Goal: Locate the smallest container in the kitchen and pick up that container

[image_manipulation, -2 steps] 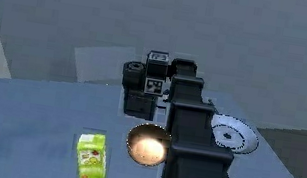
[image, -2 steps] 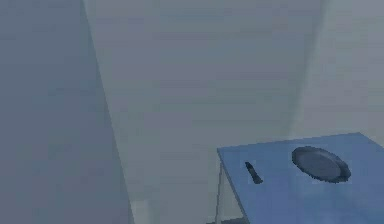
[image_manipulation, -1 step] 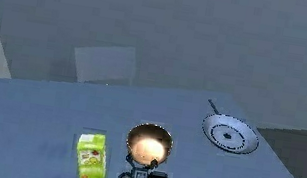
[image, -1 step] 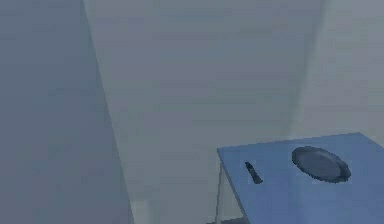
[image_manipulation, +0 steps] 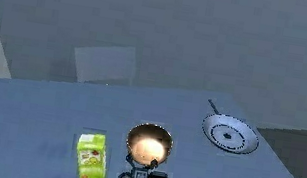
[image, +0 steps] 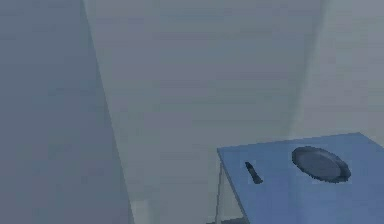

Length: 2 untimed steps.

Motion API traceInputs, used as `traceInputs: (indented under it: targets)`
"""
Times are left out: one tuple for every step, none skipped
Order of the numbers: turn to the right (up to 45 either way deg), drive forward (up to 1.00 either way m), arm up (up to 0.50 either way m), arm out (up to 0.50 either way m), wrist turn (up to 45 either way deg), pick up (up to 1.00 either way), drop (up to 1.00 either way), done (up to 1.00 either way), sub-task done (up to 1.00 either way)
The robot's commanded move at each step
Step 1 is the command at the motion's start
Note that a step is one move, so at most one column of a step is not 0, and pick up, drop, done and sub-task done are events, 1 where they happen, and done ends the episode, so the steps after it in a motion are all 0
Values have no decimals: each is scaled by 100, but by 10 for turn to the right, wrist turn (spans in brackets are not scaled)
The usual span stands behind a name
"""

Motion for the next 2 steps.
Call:
traceInputs:
  targets:
    - [0, 0, 10, 0, 0, 0, 0, 0, 0]
    - [0, 0, 0, 0, 0, 0, 0, 100, 0]
